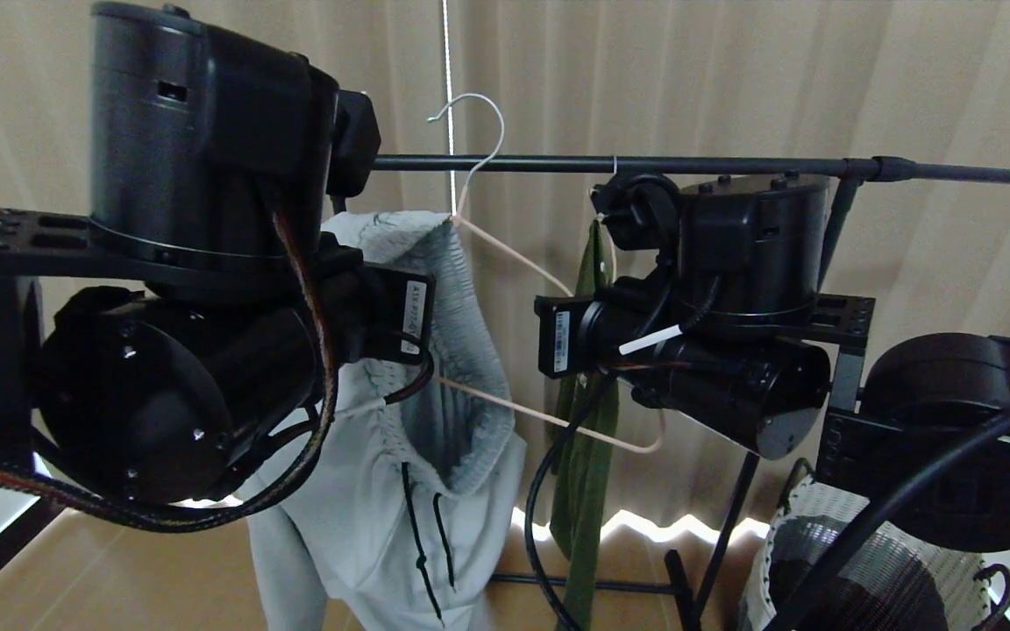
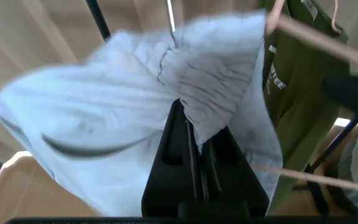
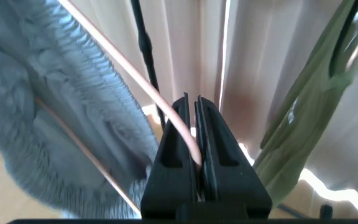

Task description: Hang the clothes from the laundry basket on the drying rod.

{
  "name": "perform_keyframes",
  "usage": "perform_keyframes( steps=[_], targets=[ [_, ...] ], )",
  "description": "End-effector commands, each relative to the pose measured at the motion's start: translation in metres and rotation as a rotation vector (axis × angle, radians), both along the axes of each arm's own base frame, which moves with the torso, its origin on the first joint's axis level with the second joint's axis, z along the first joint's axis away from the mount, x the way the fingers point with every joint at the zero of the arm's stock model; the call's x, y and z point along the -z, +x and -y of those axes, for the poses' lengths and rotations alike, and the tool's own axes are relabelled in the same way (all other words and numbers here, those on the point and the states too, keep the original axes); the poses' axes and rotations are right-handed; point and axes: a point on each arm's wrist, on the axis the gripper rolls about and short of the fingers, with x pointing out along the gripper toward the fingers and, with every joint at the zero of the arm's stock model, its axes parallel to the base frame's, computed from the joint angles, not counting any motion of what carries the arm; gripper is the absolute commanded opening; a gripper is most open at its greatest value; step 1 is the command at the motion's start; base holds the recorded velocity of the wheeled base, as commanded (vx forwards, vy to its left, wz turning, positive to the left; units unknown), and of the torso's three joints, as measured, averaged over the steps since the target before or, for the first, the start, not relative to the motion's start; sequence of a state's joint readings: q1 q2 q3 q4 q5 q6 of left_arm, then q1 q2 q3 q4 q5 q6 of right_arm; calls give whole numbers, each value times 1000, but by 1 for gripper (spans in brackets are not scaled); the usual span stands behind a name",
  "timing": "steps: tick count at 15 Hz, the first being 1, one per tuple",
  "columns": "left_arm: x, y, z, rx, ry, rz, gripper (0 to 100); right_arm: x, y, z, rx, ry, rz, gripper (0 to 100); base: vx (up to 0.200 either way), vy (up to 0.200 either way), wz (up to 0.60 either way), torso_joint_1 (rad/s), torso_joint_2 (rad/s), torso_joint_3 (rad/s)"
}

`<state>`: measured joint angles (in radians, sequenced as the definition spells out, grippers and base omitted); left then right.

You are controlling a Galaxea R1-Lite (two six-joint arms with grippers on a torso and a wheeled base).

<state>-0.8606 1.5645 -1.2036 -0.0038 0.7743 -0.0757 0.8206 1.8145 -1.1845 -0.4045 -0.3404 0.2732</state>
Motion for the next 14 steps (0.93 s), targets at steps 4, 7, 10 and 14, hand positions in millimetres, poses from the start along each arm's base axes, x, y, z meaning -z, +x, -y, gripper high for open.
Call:
perform_keyframes(
  steps=[4,7,10,14],
  targets=[
    [10,-6,-8,0,27,-24,0,-4,0,1,3,21,20,0,0,0,0,0,0,0],
    [16,-8,-10,3,40,-39,0,-5,-3,4,1,13,24,0,0,0,0,0,0,0],
    [17,-11,-11,59,22,-56,100,-4,-2,4,3,11,22,0,0,0,0,0,0,0],
    [8,-17,-15,83,-13,-29,100,-5,5,13,35,11,25,0,0,0,0,0,0,0]
  ],
)
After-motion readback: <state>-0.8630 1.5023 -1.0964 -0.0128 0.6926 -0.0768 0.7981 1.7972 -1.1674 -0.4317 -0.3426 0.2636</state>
